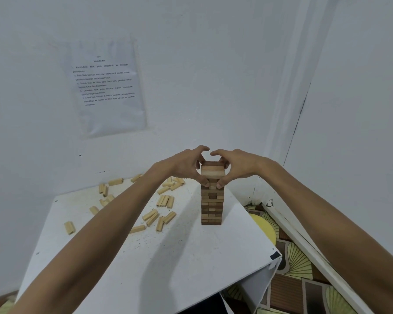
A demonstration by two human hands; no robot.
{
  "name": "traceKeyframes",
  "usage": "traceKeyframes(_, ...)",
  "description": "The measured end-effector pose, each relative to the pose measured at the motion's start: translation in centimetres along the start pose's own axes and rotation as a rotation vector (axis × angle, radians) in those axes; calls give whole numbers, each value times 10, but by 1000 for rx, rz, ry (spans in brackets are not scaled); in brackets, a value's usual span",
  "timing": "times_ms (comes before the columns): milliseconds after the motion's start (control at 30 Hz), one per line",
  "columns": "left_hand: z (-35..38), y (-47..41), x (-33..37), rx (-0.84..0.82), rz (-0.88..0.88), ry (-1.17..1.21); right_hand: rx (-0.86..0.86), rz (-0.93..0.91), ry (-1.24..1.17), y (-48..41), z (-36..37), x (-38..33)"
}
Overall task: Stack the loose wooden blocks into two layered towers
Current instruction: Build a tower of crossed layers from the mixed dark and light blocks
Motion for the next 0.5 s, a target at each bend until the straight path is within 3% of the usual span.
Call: traceKeyframes(500,4,1,-4,-13,-21,19,-18,26,-25,-2,4,2)
Point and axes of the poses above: each hand's wrist, its own y-axis away from the middle knuckle, its own z-axis out of the palm, x = y × z, the point moved 6 cm from there along -y, towards the middle knuckle, and after that the axes turned 13 degrees about -z, right-handed, at the moved point
